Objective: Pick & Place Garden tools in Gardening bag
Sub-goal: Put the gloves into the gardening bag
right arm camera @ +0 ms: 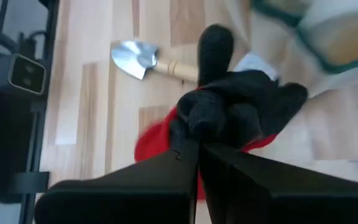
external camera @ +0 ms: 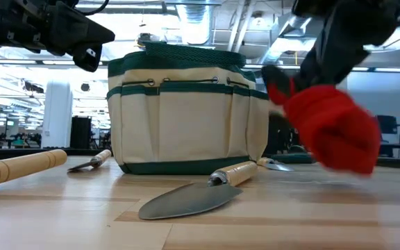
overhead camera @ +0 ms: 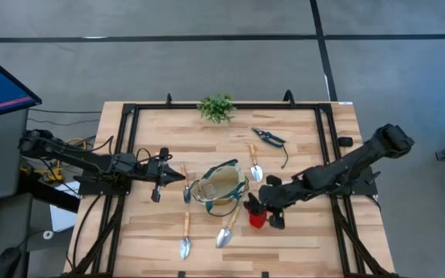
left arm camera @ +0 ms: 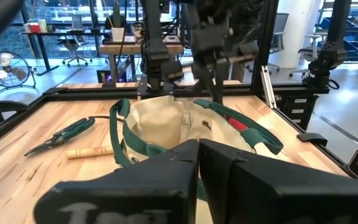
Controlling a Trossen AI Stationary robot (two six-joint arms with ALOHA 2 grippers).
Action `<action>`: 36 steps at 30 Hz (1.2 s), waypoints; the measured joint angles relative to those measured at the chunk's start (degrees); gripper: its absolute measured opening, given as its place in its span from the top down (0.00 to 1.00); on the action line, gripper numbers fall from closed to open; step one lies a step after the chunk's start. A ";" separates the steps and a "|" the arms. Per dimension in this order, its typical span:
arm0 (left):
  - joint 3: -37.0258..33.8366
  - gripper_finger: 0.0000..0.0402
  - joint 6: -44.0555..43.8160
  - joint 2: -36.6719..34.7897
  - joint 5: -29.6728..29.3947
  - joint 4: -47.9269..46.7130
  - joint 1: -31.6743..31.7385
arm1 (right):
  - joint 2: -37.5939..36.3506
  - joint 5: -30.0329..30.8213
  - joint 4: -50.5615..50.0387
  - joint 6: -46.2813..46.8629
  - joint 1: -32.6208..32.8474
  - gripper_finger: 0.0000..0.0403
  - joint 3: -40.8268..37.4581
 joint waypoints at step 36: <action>0.00 1.00 0.44 0.00 -0.07 0.44 -0.01 | -4.16 8.67 1.13 -36.83 -9.23 1.00 17.77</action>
